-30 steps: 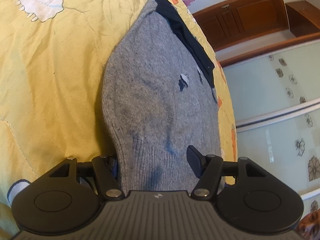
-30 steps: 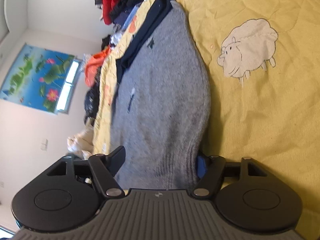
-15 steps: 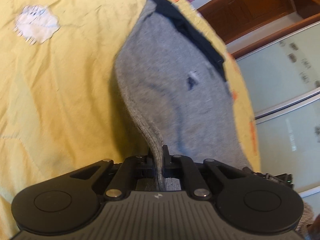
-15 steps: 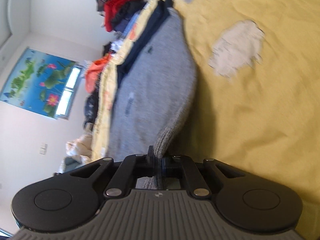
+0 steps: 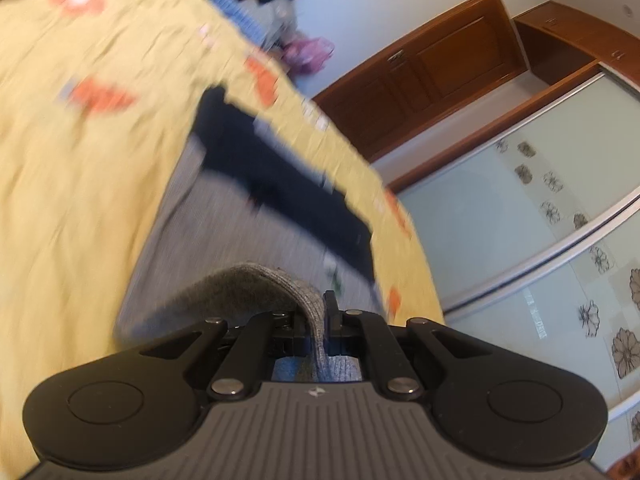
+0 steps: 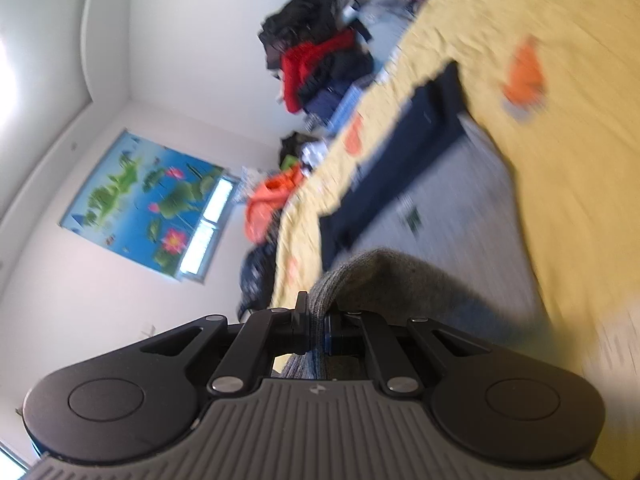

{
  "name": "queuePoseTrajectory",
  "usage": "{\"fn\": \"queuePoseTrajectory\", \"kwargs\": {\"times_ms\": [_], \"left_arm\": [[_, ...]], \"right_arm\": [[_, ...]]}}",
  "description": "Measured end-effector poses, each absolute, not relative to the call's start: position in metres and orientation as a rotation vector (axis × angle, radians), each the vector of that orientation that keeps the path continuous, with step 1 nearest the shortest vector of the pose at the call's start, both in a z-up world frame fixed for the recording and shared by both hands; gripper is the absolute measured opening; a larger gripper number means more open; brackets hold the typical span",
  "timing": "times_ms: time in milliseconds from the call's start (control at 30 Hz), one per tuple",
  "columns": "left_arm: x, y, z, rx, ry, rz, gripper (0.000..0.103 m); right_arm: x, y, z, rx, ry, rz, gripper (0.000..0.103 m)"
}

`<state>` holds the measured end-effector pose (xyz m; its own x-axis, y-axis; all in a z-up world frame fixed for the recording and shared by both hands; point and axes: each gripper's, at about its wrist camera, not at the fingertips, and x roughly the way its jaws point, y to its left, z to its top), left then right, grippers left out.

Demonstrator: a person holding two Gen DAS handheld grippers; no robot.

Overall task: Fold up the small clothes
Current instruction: 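Lift the held hem with both tools and fold it toward the collar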

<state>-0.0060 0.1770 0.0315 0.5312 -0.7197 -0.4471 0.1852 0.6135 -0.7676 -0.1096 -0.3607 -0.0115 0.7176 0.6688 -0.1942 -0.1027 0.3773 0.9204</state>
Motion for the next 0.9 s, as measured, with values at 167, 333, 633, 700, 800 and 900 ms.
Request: {"fn": "queuePoseTrajectory", "kwargs": {"times_ms": [167,333,633,700,800,900], "left_arm": [[0.078,0.162,0.052,-0.704,0.778,-0.593,0.005],[0.162,0.151,0.053,-0.699,0.745,-0.546,0.005],[0.279,0.135,-0.016,-0.718,0.851,-0.390,0.005],[0.291,0.130,-0.027,-0.708,0.863,-0.378,0.005],[0.300,0.128,-0.030,-0.706,0.856,-0.378,0.005],[0.307,0.129,-0.033,-0.705,0.875,-0.364,0.006]], "right_arm": [[-0.028,-0.383,-0.003,1.167,0.528,0.535,0.015],[0.054,-0.405,-0.014,1.226,0.504,0.482,0.015],[0.162,-0.433,-0.080,1.344,0.574,0.310,0.015],[0.174,-0.433,-0.093,1.339,0.601,0.281,0.015],[0.185,-0.432,-0.103,1.338,0.606,0.263,0.015],[0.191,-0.430,-0.111,1.363,0.600,0.245,0.025]]}}
